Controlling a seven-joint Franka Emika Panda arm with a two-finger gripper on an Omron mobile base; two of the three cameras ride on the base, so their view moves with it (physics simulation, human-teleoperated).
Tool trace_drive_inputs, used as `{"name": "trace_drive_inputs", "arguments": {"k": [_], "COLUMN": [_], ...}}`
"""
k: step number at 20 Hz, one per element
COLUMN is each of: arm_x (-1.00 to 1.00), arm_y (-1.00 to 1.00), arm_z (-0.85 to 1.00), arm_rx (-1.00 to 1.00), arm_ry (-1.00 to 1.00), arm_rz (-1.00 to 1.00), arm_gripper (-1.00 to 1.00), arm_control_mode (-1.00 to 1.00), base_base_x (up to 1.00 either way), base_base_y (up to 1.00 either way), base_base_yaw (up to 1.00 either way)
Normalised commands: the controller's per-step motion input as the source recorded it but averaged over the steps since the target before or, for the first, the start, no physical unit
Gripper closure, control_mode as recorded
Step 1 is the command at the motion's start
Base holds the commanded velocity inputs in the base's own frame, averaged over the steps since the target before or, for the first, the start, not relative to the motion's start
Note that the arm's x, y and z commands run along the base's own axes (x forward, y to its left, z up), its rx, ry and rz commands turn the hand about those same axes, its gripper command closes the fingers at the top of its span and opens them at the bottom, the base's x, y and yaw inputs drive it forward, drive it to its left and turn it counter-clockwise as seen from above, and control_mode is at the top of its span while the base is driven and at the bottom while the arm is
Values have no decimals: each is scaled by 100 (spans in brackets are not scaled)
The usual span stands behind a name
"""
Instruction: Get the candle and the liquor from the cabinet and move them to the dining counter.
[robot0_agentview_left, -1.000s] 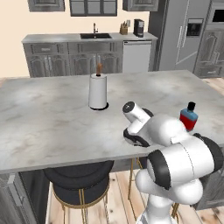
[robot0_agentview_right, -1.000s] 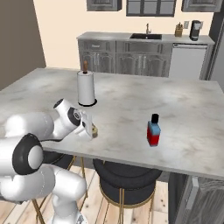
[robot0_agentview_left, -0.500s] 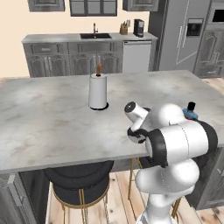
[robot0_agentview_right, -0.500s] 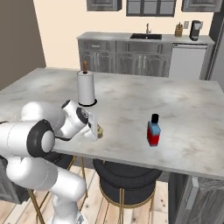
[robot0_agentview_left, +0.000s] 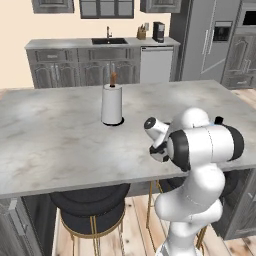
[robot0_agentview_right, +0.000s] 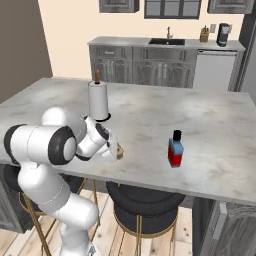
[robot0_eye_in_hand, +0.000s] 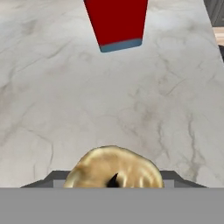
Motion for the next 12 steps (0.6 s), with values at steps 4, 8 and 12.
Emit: {"name": "trace_drive_inputs", "arguments": {"k": [4, 8, 12], "arm_x": [23, 24, 25], "arm_y": [-16, -16, -18], "arm_z": [-17, -16, -11], "arm_rx": [0, 0, 0], "arm_ry": [0, 1, 4], "arm_rz": [-7, -6, -4], "arm_gripper": [100, 100, 100], "arm_control_mode": [-100, -100, -100], "base_base_x": [0, 0, 0], "base_base_y": [0, 0, 0], "base_base_yaw": [0, 0, 0]}}
